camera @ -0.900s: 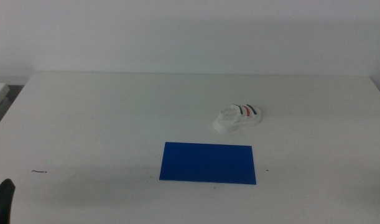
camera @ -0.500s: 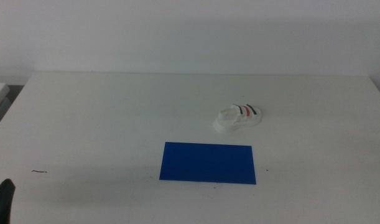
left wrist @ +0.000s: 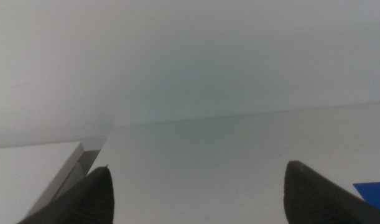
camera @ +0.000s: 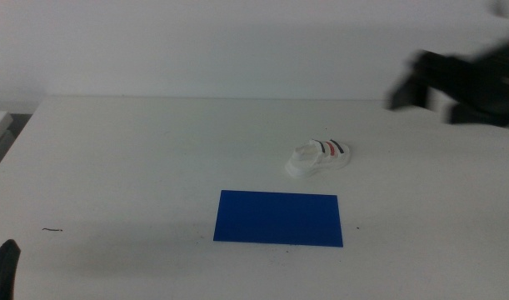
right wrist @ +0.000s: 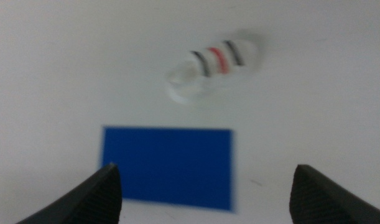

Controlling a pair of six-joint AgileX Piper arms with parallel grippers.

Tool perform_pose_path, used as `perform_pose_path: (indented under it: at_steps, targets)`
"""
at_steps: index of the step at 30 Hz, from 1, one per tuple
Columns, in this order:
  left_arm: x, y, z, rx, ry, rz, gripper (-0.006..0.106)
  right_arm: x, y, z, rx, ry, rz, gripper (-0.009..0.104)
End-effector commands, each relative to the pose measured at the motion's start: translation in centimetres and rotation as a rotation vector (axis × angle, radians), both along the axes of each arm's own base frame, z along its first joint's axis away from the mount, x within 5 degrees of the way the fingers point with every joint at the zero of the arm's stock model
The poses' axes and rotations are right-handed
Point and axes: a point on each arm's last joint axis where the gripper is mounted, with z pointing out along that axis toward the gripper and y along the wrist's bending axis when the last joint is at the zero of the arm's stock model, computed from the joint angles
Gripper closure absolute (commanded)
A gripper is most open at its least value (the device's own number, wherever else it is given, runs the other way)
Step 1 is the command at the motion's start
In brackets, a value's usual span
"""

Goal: Use one arm to grab the shoe from the table and place it on the mat.

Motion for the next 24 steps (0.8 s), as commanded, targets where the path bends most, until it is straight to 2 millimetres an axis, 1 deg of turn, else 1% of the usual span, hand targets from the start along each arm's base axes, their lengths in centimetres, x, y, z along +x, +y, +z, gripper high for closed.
perform_pose_path:
  at_steps: [1,3,4,5,7,10,13,16,17,19,21,22,24]
  targets:
    - [0.0,-0.1,0.1,-0.005,-0.007,-0.008,0.007,2.8,2.1,-0.1,0.030,0.031,-0.055,0.002]
    - [0.0,-0.1,0.1,-0.005,-0.007,-0.008,0.007,5.2,3.6,-0.8,0.070,0.081,-0.108,0.002]
    - [0.0,-0.1,0.1,-0.005,-0.007,-0.008,0.007,6.8,4.4,-1.7,0.062,0.090,-0.116,0.002]
    - [0.0,-0.1,0.1,-0.005,-0.007,-0.008,0.007,7.9,4.9,-2.2,0.070,0.098,-0.145,0.002]
    - [0.0,-0.1,0.1,-0.005,-0.007,-0.008,0.007,10.1,6.2,-3.5,0.113,0.132,-0.260,0.002]
    - [0.0,-0.1,0.1,-0.005,-0.007,-0.008,0.007,12.7,7.9,-5.0,0.216,0.176,-0.449,0.002]
    - [0.0,-0.1,0.1,-0.005,-0.007,-0.008,0.007,14.3,9.7,-6.4,0.290,0.212,-0.545,0.002]
    - [0.0,-0.1,0.1,-0.005,-0.007,-0.008,0.007,15.6,10.4,-8.4,0.271,0.270,-0.597,0.002]
    - [0.0,-0.1,0.1,-0.005,-0.007,-0.008,0.007,15.8,10.5,-8.9,0.267,0.298,-0.632,0.002]
    - [0.0,-0.1,0.1,-0.005,-0.007,-0.008,0.007,16.3,10.0,-10.2,0.237,0.370,-0.732,0.002]
    - [0.0,-0.1,0.1,-0.005,-0.007,-0.008,0.007,16.7,9.6,-10.9,0.204,0.402,-0.813,0.002]
    - [0.0,-0.1,0.1,-0.005,-0.007,-0.008,0.007,16.8,9.5,-11.2,0.201,0.416,-0.842,0.002]
    - [0.0,-0.1,0.1,-0.005,-0.007,-0.008,0.007,17.3,9.6,-11.7,0.202,0.409,-0.837,0.002]
